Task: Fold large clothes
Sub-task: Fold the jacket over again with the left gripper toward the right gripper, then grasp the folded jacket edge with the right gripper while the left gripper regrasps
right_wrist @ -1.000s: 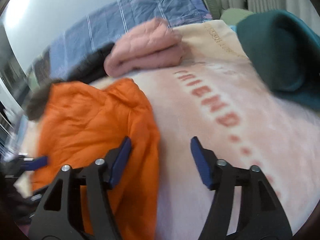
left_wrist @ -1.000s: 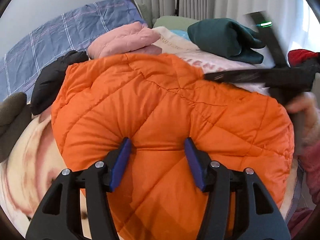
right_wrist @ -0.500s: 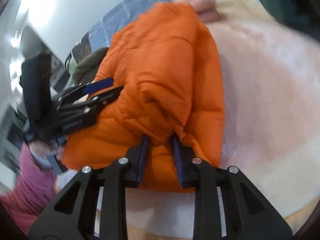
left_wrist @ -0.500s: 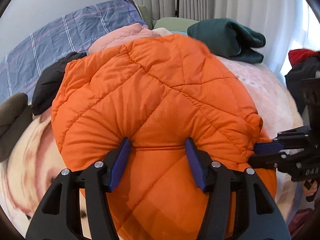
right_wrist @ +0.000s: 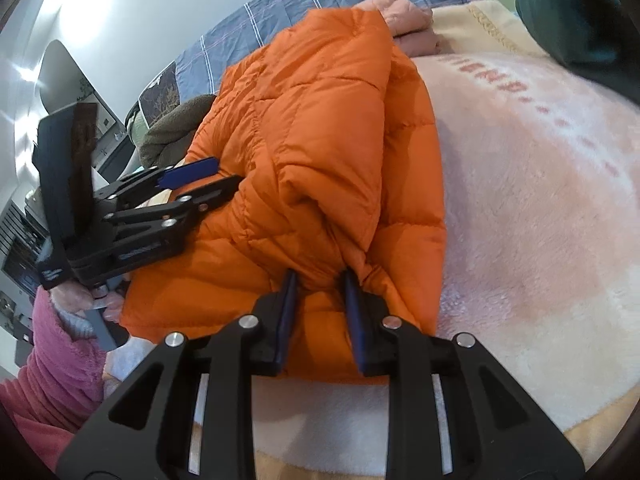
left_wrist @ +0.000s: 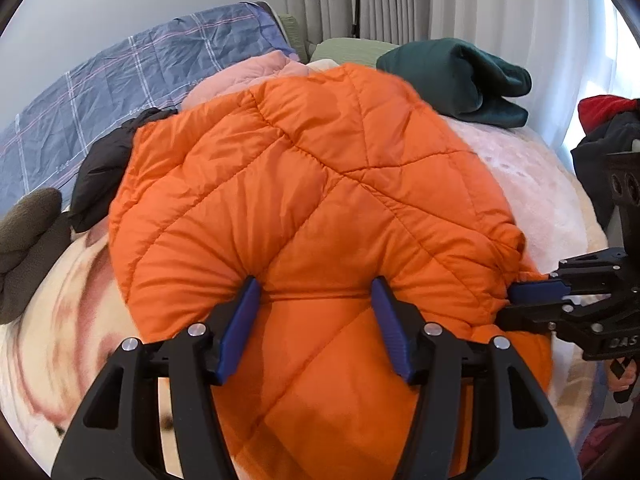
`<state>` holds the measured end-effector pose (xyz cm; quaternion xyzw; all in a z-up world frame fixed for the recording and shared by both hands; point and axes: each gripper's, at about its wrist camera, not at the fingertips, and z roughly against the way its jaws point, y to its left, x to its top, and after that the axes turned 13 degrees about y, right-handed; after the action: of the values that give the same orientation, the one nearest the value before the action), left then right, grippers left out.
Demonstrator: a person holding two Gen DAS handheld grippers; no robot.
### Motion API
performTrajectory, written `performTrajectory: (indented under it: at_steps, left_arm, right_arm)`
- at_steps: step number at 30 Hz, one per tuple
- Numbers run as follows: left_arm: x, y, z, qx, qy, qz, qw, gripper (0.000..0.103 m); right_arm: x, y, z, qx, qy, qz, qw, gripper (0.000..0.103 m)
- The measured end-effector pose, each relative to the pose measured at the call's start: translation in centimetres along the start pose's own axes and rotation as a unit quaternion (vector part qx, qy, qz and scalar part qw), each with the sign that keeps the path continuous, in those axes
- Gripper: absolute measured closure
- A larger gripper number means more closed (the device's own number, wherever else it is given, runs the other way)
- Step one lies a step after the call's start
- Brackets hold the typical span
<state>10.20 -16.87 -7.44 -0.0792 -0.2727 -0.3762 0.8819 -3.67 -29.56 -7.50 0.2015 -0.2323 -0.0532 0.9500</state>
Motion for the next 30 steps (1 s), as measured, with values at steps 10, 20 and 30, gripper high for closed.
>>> performTrajectory:
  at_steps: [10, 20, 30]
  left_arm:
    - [-6.1, -1.0, 6.1, -0.023, -0.032, 0.017, 0.9991, 0.039]
    - [-9.4, -5.4, 4.5, 0.047, -0.009, -0.042, 0.9980, 0.028]
    - [-11.2, -3.3, 2.0, 0.085, 0.040, -0.002, 0.9956, 0.037]
  right_arm:
    - [-0.1, 1.1, 4.1, -0.011, -0.052, 0.022, 0.998, 0.048]
    - [0.3, -2.1, 0.9, -0.018, -0.008, -0.064, 0.998, 0.070]
    - [-0.5, -2.7, -0.1, -0.035, -0.002, -0.058, 0.998, 0.070]
